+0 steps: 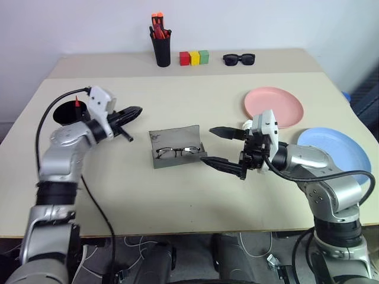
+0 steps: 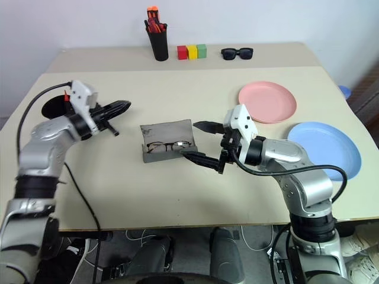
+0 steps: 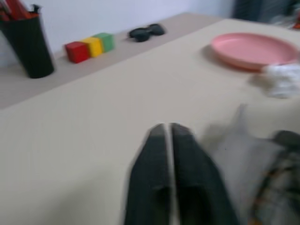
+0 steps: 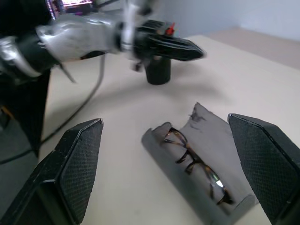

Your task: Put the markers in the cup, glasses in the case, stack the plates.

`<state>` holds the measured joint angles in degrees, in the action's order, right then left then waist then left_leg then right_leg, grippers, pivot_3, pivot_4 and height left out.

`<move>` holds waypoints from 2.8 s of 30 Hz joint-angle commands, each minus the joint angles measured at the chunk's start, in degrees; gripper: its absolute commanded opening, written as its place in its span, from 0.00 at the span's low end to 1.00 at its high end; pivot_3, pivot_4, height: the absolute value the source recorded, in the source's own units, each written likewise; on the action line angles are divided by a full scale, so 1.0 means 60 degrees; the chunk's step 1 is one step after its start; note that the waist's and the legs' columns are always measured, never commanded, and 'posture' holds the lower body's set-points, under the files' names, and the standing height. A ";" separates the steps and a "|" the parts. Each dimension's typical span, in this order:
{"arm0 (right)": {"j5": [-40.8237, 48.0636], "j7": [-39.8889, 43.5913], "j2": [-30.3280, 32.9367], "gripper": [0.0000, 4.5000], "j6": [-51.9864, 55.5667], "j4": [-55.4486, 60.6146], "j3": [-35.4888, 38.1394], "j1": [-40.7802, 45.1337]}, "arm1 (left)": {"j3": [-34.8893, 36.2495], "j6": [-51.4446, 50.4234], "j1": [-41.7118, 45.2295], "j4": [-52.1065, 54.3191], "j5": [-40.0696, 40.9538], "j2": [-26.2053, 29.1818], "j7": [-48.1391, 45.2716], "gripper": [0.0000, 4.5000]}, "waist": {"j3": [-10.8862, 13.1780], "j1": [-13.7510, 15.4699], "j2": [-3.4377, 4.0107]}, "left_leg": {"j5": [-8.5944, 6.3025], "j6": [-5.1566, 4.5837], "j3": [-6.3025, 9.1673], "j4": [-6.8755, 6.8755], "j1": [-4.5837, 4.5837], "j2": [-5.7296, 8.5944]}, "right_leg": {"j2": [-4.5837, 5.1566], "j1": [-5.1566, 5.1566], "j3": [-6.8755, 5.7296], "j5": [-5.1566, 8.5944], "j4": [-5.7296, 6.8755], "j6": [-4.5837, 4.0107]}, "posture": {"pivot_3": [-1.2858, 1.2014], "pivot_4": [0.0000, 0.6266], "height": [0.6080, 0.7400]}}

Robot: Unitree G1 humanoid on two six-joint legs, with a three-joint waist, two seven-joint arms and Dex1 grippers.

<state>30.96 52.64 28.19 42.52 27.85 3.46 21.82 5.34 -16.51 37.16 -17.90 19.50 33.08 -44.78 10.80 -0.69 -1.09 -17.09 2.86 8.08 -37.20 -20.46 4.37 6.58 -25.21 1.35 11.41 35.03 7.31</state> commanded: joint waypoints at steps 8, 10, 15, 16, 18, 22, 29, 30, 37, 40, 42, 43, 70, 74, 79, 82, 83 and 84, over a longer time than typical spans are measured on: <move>0.0126 -0.1046 -0.0117 0.97 -0.0389 0.0186 -0.0374 0.0171 | -0.1048 -0.1429 0.2526 -0.3888 -0.1353 -0.0827 0.0165 0.01 | 0.0000 -0.0034 -0.0003 | -0.0001 -0.0002 0.0000 -0.0003 -0.0008 0.0008 | 0.0005 -0.0006 -0.0001 -0.0002 0.0001 0.0004 | 0.52 0.24 1.00; 0.0110 -0.1146 -0.0110 0.97 -0.0456 0.0183 -0.0457 0.0187 | -0.1128 -0.2161 0.2785 -0.4335 -0.1200 -0.0789 -0.0557 0.01 | 0.0000 -0.0037 -0.0003 | -0.0002 -0.0003 -0.0001 -0.0003 -0.0009 0.0009 | 0.0005 -0.0006 0.0000 -0.0004 0.0001 0.0007 | 0.52 0.24 1.00; 0.0049 -0.1373 -0.0073 0.97 -0.0629 0.0148 -0.0555 0.0203 | -0.1300 -0.4163 0.3161 -0.5144 -0.0963 -0.0458 -0.2621 0.01 | 0.0001 -0.0084 -0.0003 | -0.0003 -0.0005 0.0000 -0.0003 -0.0007 0.0010 | 0.0003 -0.0006 -0.0001 -0.0004 0.0006 0.0009 | 0.52 0.24 1.00; 0.0052 -0.1401 -0.0057 0.97 -0.0642 0.0139 -0.0561 0.0208 | -0.1347 -0.4492 0.3154 -0.5083 -0.0862 -0.0377 -0.3093 0.01 | 0.0001 -0.0090 -0.0003 | -0.0003 -0.0005 0.0000 -0.0003 -0.0005 0.0009 | 0.0002 -0.0006 -0.0001 -0.0004 0.0009 0.0009 | 0.52 0.24 1.00; 0.0028 -0.1448 -0.0009 0.97 -0.0692 0.0132 -0.0582 0.0214 | -0.1551 -0.4981 0.3024 -0.4706 -0.0719 -0.0167 -0.4001 0.01 | 0.0001 -0.0076 -0.0003 | -0.0003 -0.0005 0.0001 -0.0003 -0.0008 0.0009 | 0.0001 -0.0008 -0.0001 -0.0004 0.0010 0.0009 | 0.52 0.24 1.00; -0.0030 -0.1508 0.0072 0.97 -0.0785 0.0064 -0.0582 0.0245 | -0.2213 -0.5563 0.2130 -0.2779 -0.0334 0.0466 -0.5813 0.01 | 0.0001 -0.0075 -0.0004 | -0.0002 -0.0005 0.0002 -0.0004 -0.0011 0.0008 | 0.0002 -0.0009 -0.0001 -0.0004 0.0010 0.0008 | 0.52 0.24 1.00; -0.0055 -0.1583 0.0127 0.97 -0.0857 -0.0025 -0.0694 0.0302 | -0.2293 -0.5288 0.0439 0.0354 0.0091 0.1065 -0.6165 0.01 | 0.0002 -0.0049 -0.0004 | -0.0002 -0.0004 0.0006 -0.0004 -0.0009 0.0001 | 0.0002 -0.0008 0.0001 -0.0004 0.0011 0.0008 | 0.52 0.24 1.00; -0.0083 -0.1586 0.0134 0.97 -0.0883 -0.0055 -0.0713 0.0310 | -0.2493 -0.5289 0.0127 0.0846 0.0082 0.1248 -0.6267 0.01 | 0.0001 -0.0067 -0.0004 | -0.0002 -0.0004 0.0006 -0.0004 -0.0009 0.0000 | 0.0003 -0.0008 0.0001 -0.0004 0.0010 0.0008 | 0.52 0.24 1.00; -0.0734 -0.2031 0.0217 0.97 -0.1331 -0.0776 -0.0608 0.0577 | -0.0900 -0.3048 -0.0066 0.0842 0.0419 -0.0024 -0.4141 0.06 | -0.0003 0.0112 0.0003 | 0.0002 0.0002 0.0011 -0.0019 -0.0008 0.0002 | 0.0009 0.0008 0.0001 -0.0004 0.0004 0.0006 | 0.52 0.24 1.00; -0.1500 -0.2738 0.0372 0.97 -0.1691 -0.1628 -0.0296 0.0751 | -0.0046 -0.2154 0.0539 0.0461 0.0890 -0.0529 -0.3803 0.29 | 0.0009 0.0167 -0.0019 | 0.0003 0.0004 0.0010 -0.0038 -0.0012 0.0004 | 0.0008 0.0011 -0.0002 -0.0005 0.0003 0.0007 | 0.52 0.24 1.00; -0.1674 -0.3099 0.0511 0.97 -0.1649 -0.2231 0.0084 0.0930 | 0.0170 -0.2074 0.0581 0.0673 0.1308 -0.0629 -0.4027 0.51 | 0.0008 0.0153 -0.0017 | 0.0003 0.0004 0.0004 -0.0036 -0.0015 0.0005 | 0.0008 0.0005 -0.0003 -0.0005 0.0002 0.0006 | 0.52 0.24 1.00; -0.1753 -0.3241 0.0571 0.97 -0.1616 -0.2440 0.0204 0.0996 | 0.0218 -0.2085 0.0584 0.0748 0.1438 -0.0651 -0.4075 0.62 | 0.0006 0.0147 -0.0014 | 0.0003 0.0004 0.0002 -0.0031 -0.0011 0.0006 | 0.0011 0.0006 -0.0002 -0.0005 0.0002 0.0006 | 0.52 0.24 1.00; -0.2948 -0.4597 0.3028 0.35 0.2530 -0.1815 0.2172 -0.2899 | -0.0772 -0.2272 0.0664 0.2026 0.2025 0.0100 -0.5080 1.00 | 0.0004 0.0004 -0.0008 | -0.0005 -0.0012 -0.0017 -0.0034 0.0011 0.0003 | 0.0011 0.0041 0.0009 -0.0005 -0.0012 0.0009 | 0.52 0.24 1.00; -0.3230 -0.4684 0.3279 0.01 0.2208 -0.2384 0.2036 -0.2415 | -0.0600 -0.2426 0.0597 0.2111 0.2123 0.0187 -0.4874 1.00 | 0.0003 -0.0022 -0.0009 | -0.0005 -0.0012 -0.0018 -0.0032 0.0017 0.0000 | 0.0007 0.0042 0.0010 -0.0005 -0.0012 0.0009 | 0.52 0.24 1.00; -0.3411 -0.5037 0.3290 0.01 0.1985 -0.2978 0.2215 -0.1211 | -0.0384 -0.2484 0.0522 0.2242 0.2285 0.0101 -0.4460 1.00 | 0.0004 0.0007 -0.0008 | -0.0005 -0.0012 -0.0013 -0.0034 0.0010 0.0003 | 0.0010 0.0043 0.0008 -0.0004 -0.0015 0.0010 | 0.52 0.24 1.00; -0.3553 -0.5414 0.3326 0.01 0.1813 -0.3416 0.2267 -0.0101 | -0.0068 -0.3045 0.0706 0.2117 0.2619 -0.0036 -0.3824 1.00 | 0.0008 -0.0043 0.0002 | -0.0005 -0.0011 -0.0020 -0.0038 0.0013 0.0003 | 0.0012 0.0042 0.0012 -0.0008 -0.0017 0.0014 | 0.52 0.24 1.00; -0.3594 -0.5441 0.3289 0.01 0.1539 -0.3592 0.2152 0.0282 | -0.0013 -0.2971 0.0748 0.2088 0.2635 -0.0078 -0.3731 1.00 | 0.0008 -0.0037 0.0002 | -0.0005 -0.0011 -0.0018 -0.0035 0.0014 0.0002 | 0.0010 0.0042 0.0011 -0.0007 -0.0015 0.0015 | 0.52 0.24 1.00; -0.3592 -0.5374 0.3178 0.01 0.1226 -0.3786 0.1956 0.0683 | 0.0047 -0.2879 0.0762 0.2076 0.2634 -0.0124 -0.3618 1.00 | 0.0009 -0.0048 0.0001 | -0.0005 -0.0011 -0.0012 -0.0029 0.0014 -0.0002 | 0.0002 0.0040 0.0008 -0.0007 -0.0015 0.0014 | 0.52 0.24 1.00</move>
<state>10.00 20.70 47.16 52.92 5.25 14.87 23.58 3.28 -34.40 40.41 -6.49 34.29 32.29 -67.66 10.85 -0.98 -1.08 -17.12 2.80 8.00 -37.35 -20.38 4.35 6.57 -24.99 1.40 11.36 34.94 7.40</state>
